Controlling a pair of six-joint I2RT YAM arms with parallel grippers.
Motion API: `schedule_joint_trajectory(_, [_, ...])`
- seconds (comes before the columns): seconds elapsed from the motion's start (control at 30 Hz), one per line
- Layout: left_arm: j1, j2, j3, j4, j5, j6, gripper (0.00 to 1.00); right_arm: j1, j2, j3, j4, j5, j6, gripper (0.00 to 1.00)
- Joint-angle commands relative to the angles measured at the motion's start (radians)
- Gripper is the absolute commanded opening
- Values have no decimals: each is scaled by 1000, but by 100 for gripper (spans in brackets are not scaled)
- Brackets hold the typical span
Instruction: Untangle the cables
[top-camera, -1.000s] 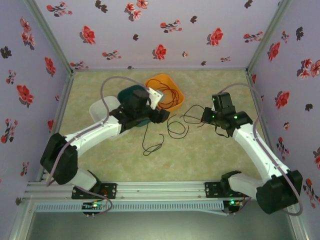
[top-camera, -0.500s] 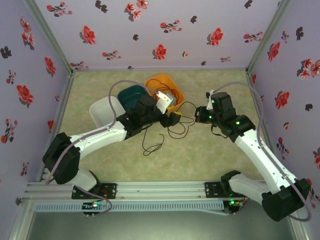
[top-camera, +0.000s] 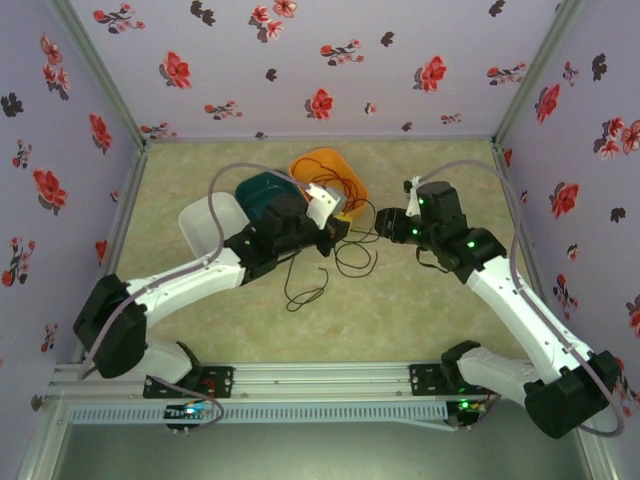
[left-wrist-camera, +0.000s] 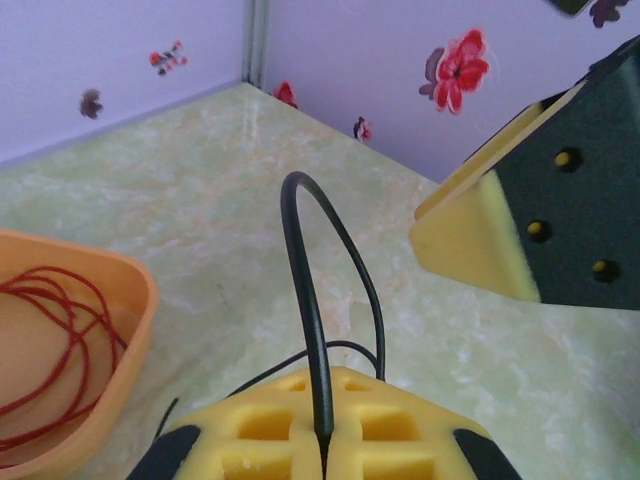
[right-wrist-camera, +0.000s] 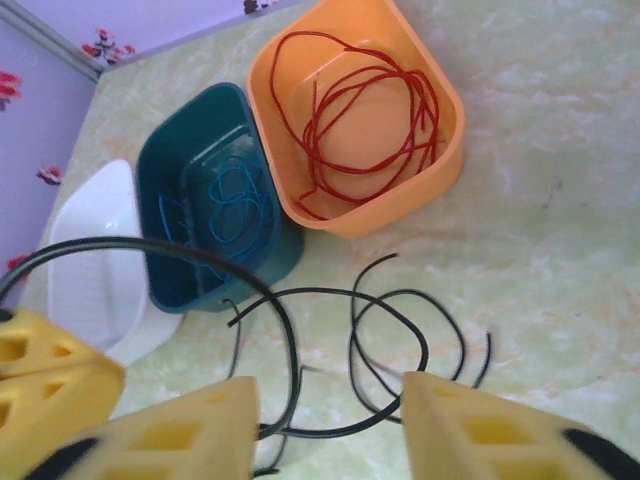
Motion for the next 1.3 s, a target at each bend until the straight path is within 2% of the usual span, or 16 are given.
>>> schedule_joint_trajectory(0.0, [2, -111, -38, 6, -87, 48, 0, 11, -6, -8, 57, 8, -20, 57])
schedule_joint_trajectory(0.1, [25, -207, -84, -22, -160, 56, 0, 14, -18, -26, 88, 23, -16, 63])
schedule_joint_trajectory(0.37, [132, -479, -199, -139, -343, 8, 0, 35, 10, -34, 100, 57, -27, 65])
schedule_joint_trajectory(0.47, [201, -567, -260, -155, -381, -38, 0, 56, 27, -36, 102, 85, -42, 70])
schedule_joint_trajectory(0.6, [300, -661, -342, -172, -413, -79, 0, 88, 64, -18, 85, 116, -57, 79])
schedule_joint_trajectory(0.63, [320, -682, -365, -176, -426, -84, 0, 100, 78, -13, 79, 128, -59, 83])
schedule_joint_trajectory(0.7, [362, -716, -407, -180, -443, -94, 0, 124, 103, 0, 65, 152, -64, 99])
schedule_joint_trajectory(0.73, [384, -732, -431, -179, -447, -99, 0, 136, 116, 5, 58, 163, -67, 99])
schedule_joint_trajectory(0.97, [494, -765, -555, -115, -448, -128, 0, 193, 189, 40, 40, 240, -63, 99])
schedule_joint_trajectory(1.27, [574, -649, -652, -14, -425, -167, 0, 216, 246, 74, 13, 289, -49, 99])
